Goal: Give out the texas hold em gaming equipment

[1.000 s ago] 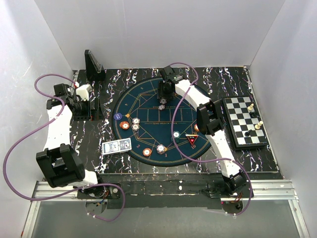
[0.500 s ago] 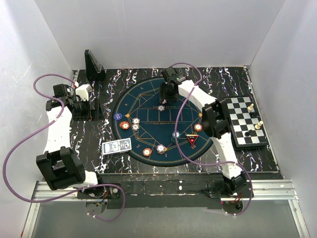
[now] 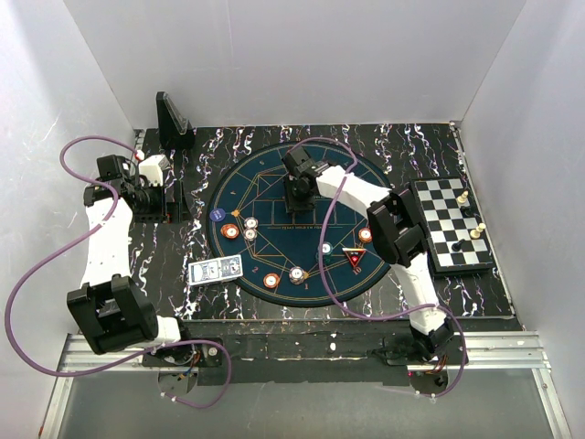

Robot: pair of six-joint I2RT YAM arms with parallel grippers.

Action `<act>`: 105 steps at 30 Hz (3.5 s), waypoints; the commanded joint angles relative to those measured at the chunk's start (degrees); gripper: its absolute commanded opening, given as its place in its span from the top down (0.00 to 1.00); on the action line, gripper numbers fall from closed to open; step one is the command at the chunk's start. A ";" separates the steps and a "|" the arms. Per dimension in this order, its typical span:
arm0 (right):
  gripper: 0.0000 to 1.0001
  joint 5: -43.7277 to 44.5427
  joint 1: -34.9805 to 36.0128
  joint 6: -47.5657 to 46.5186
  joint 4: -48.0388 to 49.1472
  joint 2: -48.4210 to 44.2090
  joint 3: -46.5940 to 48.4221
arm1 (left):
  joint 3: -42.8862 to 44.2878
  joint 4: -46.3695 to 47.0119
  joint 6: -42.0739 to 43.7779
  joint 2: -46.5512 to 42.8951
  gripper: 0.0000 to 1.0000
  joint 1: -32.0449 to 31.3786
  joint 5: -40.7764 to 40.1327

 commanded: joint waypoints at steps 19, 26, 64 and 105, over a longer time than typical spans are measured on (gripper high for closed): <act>0.31 11.45 17.09 5.55 -1.74 -24.24 -24.26 | 0.60 -2.26 0.52 -6.25 0.00 0.28 1.09; 0.30 9.78 18.85 8.19 0.01 -24.86 -30.86 | 0.43 -2.71 0.78 -7.92 0.00 0.36 1.35; 0.57 8.10 21.58 9.60 0.90 -21.08 -33.95 | -0.36 -2.27 1.13 -8.01 0.00 0.28 0.91; 0.85 11.18 -4.09 2.75 -0.78 -30.15 -31.22 | 1.75 -2.62 1.04 -7.84 0.00 0.28 0.03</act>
